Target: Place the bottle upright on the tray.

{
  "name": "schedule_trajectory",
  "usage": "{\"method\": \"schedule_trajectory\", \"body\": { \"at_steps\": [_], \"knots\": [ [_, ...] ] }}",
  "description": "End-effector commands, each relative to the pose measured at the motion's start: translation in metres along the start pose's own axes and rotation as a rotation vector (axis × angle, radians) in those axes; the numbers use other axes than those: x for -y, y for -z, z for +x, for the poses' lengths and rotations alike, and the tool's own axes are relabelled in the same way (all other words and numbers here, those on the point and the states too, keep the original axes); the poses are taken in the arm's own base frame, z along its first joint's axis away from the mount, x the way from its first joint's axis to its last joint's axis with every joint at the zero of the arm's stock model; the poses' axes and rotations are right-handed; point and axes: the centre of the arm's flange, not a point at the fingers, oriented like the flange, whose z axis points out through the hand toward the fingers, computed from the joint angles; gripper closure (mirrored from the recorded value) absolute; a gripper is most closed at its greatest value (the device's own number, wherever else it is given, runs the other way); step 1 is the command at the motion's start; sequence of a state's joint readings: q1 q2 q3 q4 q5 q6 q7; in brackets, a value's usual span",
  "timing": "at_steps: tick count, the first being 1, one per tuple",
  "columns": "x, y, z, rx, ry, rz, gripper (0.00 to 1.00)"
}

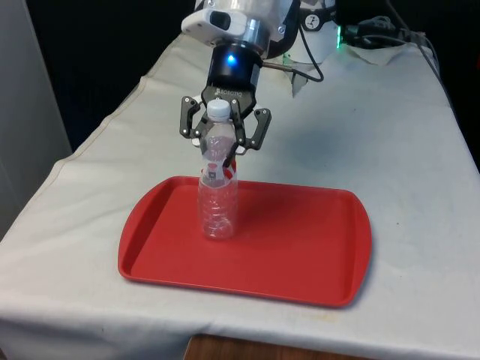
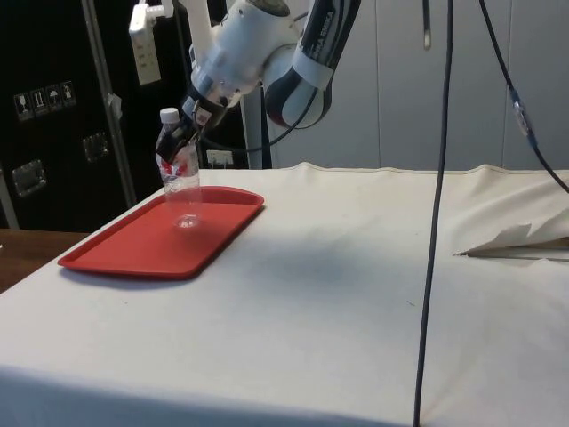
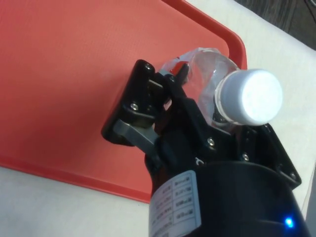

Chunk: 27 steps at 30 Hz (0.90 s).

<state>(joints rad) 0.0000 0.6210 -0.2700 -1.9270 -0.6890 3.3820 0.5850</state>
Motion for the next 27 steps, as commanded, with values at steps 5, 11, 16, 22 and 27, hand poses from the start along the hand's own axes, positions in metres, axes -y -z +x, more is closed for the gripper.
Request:
{"method": "schedule_trajectory", "body": {
  "at_steps": [5,11,16,22,27],
  "knots": [
    [0.0053,-0.0049,-0.0065,0.019,-0.001,0.011,0.87],
    [0.0047,-0.0047,-0.0059,0.027,0.007,0.002,0.87],
    [0.0043,-0.0031,-0.0037,0.027,0.012,-0.003,0.87],
    [0.0053,-0.0036,-0.0017,0.026,0.018,-0.005,0.87],
    [0.0038,-0.0031,0.0027,0.016,0.019,-0.012,0.87]
  ]
}}
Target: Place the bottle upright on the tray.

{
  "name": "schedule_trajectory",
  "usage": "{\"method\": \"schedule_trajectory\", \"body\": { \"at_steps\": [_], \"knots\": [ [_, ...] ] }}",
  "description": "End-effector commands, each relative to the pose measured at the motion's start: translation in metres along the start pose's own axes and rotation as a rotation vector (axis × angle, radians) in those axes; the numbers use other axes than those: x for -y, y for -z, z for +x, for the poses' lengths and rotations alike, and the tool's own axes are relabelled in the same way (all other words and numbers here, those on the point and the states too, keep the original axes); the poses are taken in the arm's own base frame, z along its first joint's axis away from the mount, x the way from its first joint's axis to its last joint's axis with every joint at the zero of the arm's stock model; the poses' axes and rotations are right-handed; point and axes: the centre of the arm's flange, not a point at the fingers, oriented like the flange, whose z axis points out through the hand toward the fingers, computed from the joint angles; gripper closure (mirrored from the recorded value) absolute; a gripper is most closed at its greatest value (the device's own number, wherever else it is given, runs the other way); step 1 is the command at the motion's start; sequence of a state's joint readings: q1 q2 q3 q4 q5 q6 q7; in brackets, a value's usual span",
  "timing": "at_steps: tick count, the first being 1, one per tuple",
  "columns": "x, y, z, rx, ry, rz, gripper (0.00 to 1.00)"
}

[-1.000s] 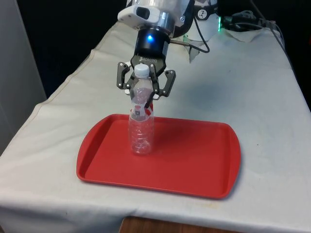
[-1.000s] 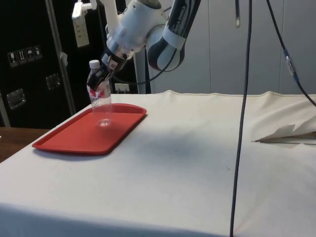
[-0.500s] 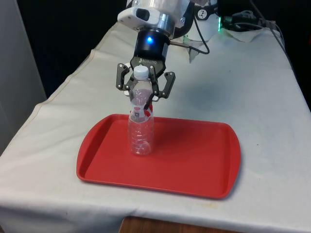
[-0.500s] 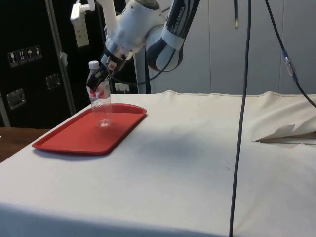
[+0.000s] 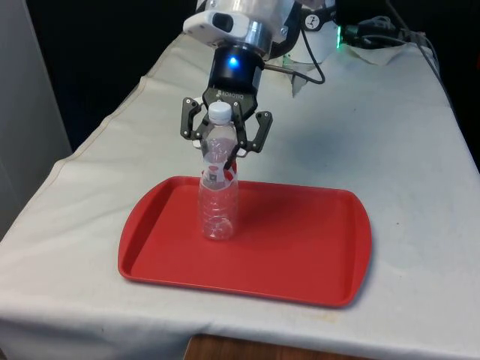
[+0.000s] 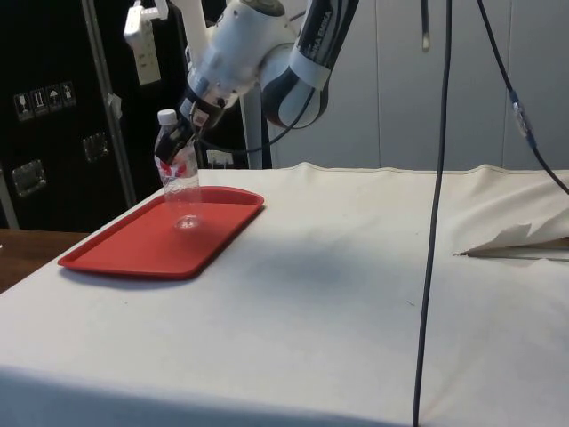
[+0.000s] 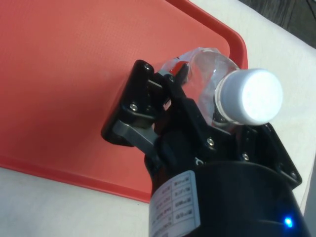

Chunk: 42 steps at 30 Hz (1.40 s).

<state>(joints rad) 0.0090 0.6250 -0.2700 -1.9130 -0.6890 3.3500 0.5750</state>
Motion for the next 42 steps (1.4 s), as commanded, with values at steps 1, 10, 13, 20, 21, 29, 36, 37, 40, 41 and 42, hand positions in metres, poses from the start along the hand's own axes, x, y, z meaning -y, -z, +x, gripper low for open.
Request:
{"method": "schedule_trajectory", "body": {
  "at_steps": [1,10,13,20,21,29,36,37,40,41,42],
  "knots": [
    [0.003,-0.0012,-0.0007,0.006,0.001,0.004,0.87],
    [0.0043,-0.0019,0.0019,0.008,0.003,-0.002,0.87],
    [0.0037,-0.0022,0.0019,0.007,0.001,-0.002,0.87],
    [0.003,-0.0026,0.0007,0.004,-0.006,0.001,0.76],
    [0.003,-0.0025,0.0008,0.003,-0.007,0.002,0.71],
    [0.0013,-0.0022,0.0015,0.006,-0.006,-0.007,0.11],
    [0.0025,-0.003,0.0001,0.006,-0.01,-0.001,0.0],
    [0.0026,-0.003,0.0002,0.006,-0.009,-0.001,0.0],
    [0.0013,-0.0022,0.0015,0.006,-0.006,-0.007,0.0],
    [0.0029,-0.0019,0.0021,0.006,-0.005,-0.005,0.0],
    [0.0026,-0.0009,0.003,0.005,-0.006,-0.005,0.0]
  ]
}}
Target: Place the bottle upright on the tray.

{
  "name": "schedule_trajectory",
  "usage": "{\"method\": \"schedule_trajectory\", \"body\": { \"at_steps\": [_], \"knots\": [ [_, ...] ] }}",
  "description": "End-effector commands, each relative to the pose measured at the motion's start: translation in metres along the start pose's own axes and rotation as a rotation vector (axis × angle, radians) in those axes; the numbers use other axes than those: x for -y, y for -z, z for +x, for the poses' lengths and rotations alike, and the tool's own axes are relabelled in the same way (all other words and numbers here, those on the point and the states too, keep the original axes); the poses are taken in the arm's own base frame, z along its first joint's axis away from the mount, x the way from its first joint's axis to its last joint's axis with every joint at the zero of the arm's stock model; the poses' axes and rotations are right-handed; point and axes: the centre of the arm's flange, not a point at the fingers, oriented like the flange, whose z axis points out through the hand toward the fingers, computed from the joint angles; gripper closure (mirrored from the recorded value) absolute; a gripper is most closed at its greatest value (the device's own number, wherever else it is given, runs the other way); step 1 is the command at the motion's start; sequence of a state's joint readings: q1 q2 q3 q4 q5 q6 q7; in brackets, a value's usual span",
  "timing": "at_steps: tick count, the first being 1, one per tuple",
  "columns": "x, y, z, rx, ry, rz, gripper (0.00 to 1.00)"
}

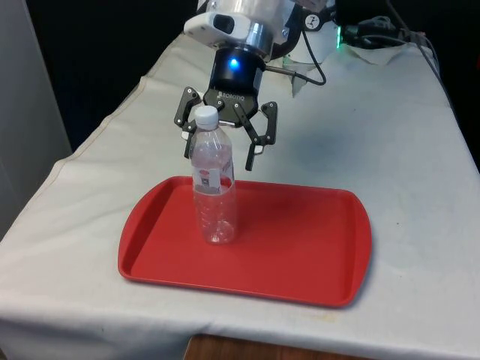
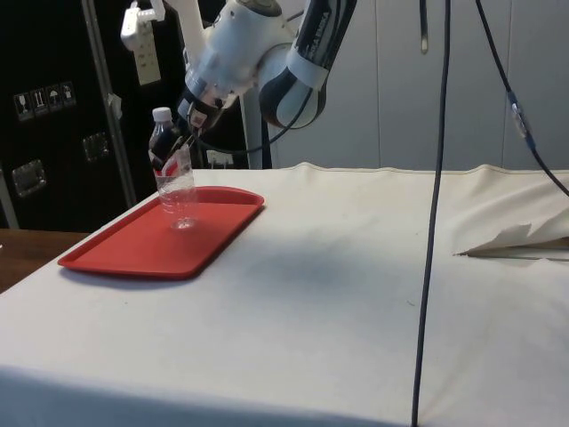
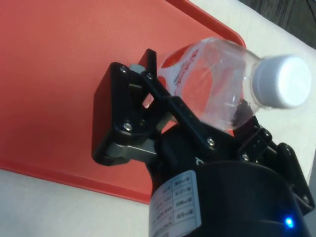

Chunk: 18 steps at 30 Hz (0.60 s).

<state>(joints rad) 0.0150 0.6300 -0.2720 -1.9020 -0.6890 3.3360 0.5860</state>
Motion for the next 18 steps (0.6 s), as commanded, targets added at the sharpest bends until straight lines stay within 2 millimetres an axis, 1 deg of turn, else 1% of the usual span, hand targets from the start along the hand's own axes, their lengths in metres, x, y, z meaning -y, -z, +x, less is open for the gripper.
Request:
{"method": "schedule_trajectory", "body": {
  "at_steps": [1,5,6,18],
  "knots": [
    [0.001,0.002,0.002,-0.001,0.0,0.001,0.0],
    [-0.001,0.007,0.007,-0.009,-0.001,-0.002,0.0],
    [-0.001,0.006,0.008,-0.014,-0.001,-0.002,0.0],
    [-0.003,0.022,0.023,-0.034,-0.003,-0.006,0.0]
  ]
}}
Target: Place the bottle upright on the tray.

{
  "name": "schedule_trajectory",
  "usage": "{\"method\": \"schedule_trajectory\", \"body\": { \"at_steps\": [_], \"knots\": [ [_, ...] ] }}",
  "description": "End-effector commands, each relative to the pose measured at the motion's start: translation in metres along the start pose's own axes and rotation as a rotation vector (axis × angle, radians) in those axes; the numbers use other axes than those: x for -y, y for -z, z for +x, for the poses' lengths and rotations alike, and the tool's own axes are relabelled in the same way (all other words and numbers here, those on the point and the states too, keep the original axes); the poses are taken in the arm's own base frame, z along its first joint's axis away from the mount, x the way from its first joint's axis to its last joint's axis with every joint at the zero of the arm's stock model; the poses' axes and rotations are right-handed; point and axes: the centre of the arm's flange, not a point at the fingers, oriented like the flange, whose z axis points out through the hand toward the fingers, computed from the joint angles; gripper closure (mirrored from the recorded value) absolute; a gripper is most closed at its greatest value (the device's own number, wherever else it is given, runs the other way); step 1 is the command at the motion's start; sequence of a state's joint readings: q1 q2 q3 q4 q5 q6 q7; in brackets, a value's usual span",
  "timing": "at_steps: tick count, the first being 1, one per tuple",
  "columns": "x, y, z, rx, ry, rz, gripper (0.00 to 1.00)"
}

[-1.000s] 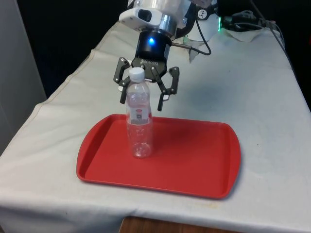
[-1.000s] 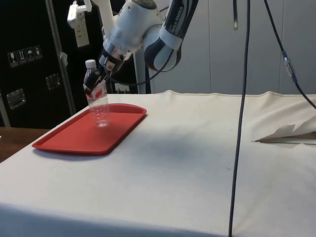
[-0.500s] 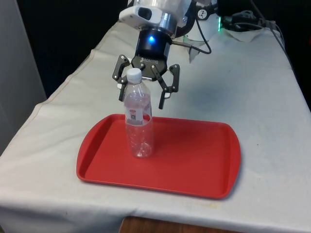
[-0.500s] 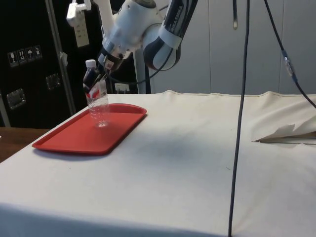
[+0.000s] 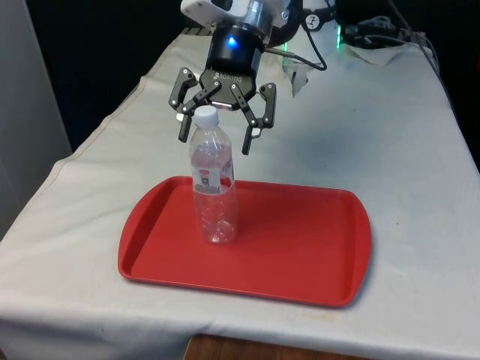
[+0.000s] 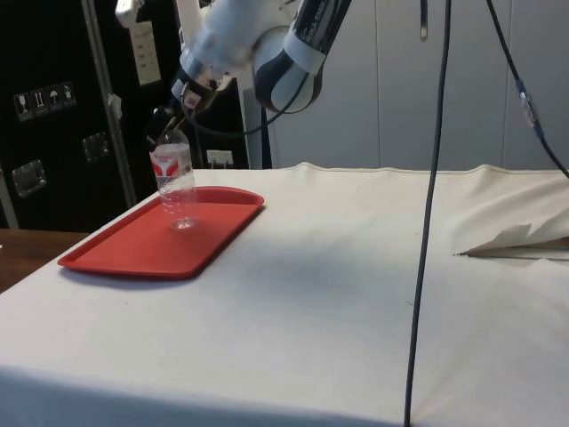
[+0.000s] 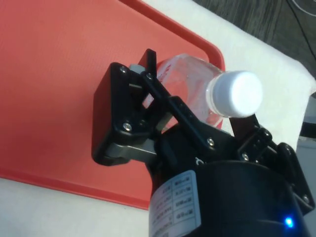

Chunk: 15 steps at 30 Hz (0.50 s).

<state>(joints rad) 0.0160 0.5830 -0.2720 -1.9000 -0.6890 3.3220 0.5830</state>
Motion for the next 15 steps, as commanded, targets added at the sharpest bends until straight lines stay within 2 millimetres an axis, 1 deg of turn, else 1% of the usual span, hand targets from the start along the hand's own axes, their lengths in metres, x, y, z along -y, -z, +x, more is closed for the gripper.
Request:
{"method": "schedule_trajectory", "body": {
  "at_steps": [1,5,6,7,14,15],
  "knots": [
    [0.001,0.004,0.001,0.001,-0.002,0.001,0.0],
    [0.0,0.01,0.009,-0.01,-0.004,-0.001,0.0],
    [-0.002,0.007,0.009,-0.015,-0.003,-0.002,0.0],
    [0.0,0.011,0.01,-0.013,-0.004,0.0,0.0],
    [-0.002,0.022,0.022,-0.031,-0.007,-0.005,0.0],
    [-0.004,0.02,0.023,-0.038,-0.007,-0.008,0.0]
  ]
}}
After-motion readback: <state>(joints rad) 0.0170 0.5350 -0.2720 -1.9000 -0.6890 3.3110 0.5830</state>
